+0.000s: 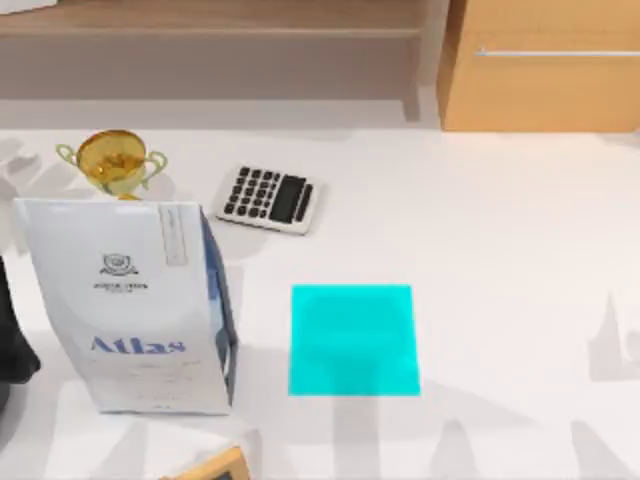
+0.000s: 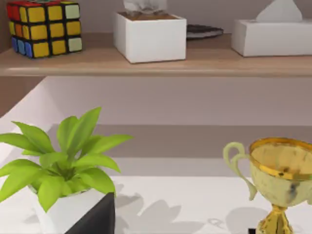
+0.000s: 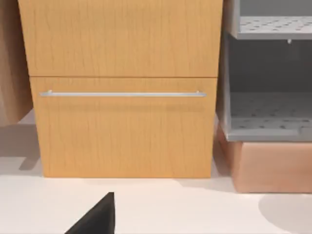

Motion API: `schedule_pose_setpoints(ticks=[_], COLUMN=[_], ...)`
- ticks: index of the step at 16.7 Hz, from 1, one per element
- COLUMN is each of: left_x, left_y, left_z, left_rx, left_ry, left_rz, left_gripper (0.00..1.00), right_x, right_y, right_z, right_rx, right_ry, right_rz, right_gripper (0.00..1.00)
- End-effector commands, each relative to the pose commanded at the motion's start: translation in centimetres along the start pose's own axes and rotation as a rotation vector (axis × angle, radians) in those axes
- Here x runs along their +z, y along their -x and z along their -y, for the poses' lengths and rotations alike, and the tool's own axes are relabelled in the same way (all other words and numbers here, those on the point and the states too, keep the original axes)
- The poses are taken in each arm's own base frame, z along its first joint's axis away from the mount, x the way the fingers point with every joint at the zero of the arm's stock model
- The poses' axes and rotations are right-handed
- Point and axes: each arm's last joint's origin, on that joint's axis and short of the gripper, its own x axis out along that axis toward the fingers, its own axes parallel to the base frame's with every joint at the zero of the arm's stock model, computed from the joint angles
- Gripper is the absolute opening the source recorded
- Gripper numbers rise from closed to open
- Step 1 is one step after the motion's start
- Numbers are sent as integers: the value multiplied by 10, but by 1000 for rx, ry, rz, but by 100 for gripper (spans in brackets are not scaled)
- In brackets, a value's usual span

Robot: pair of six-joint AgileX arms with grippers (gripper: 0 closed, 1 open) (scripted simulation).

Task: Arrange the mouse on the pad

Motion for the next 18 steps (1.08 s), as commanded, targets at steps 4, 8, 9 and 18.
schedule_pose_setpoints(ticks=[4,8,9,18], left_x=[3,20,27,63], left_y=[0,-2,-4,-81], left_z=[-1,-6,-8,-34], left_rx=[4,48,70,92], left_ry=[12,49,56,-42], left_rz=[-32,-213,-277,-1093], left_gripper=[100,100,100,100], right_x=[0,0,0,0], right_y=[0,0,0,0], right_z=[0,0,0,0], right_rx=[0,0,0,0], right_ry=[0,0,0,0], right_rz=[0,0,0,0], right_gripper=[100,100,100,100])
